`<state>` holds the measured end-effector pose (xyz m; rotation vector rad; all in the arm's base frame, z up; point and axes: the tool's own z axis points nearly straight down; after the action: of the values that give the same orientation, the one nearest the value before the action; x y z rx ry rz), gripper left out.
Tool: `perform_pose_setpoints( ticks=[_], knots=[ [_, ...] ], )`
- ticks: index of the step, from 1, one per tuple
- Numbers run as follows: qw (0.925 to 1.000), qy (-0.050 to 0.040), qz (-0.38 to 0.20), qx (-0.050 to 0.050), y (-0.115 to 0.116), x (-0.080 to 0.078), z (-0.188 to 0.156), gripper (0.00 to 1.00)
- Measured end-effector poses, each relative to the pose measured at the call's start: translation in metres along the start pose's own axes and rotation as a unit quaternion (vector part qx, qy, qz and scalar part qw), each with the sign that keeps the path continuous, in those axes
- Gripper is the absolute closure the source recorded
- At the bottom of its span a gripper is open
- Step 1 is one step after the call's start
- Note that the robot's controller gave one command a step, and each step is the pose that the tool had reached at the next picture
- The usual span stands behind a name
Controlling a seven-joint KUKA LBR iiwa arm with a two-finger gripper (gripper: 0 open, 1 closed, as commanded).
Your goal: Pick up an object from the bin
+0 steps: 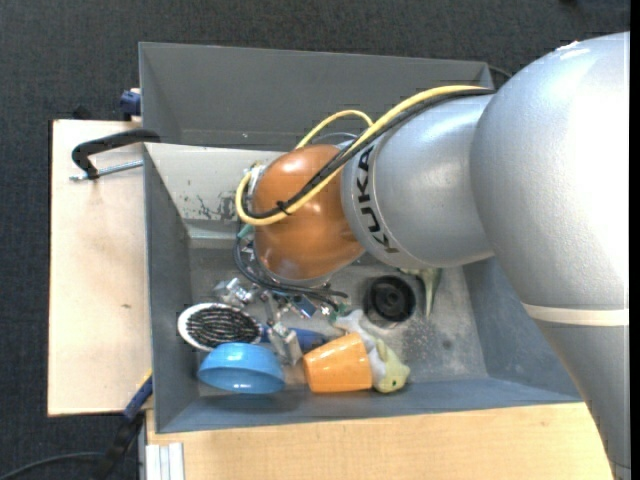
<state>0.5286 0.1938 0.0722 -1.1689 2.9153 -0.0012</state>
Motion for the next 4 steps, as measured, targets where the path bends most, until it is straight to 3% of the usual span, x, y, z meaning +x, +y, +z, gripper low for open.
perform_pose_setpoints(
  ticks=[1, 2, 3, 4],
  knots=[
    [1.0000, 0.0003, 0.003, 0.000, -0.003, 0.002, 0.002, 1.00],
    [1.0000, -0.0008, 0.003, -0.001, -0.002, 0.001, 0.001, 0.00],
    [1.0000, 0.0001, 0.003, -0.001, -0.003, 0.002, 0.002, 1.00],
    [0.9917, 0.0040, 0.128, 0.003, 0.012, -0.001, 0.002, 1.00]
  ],
)
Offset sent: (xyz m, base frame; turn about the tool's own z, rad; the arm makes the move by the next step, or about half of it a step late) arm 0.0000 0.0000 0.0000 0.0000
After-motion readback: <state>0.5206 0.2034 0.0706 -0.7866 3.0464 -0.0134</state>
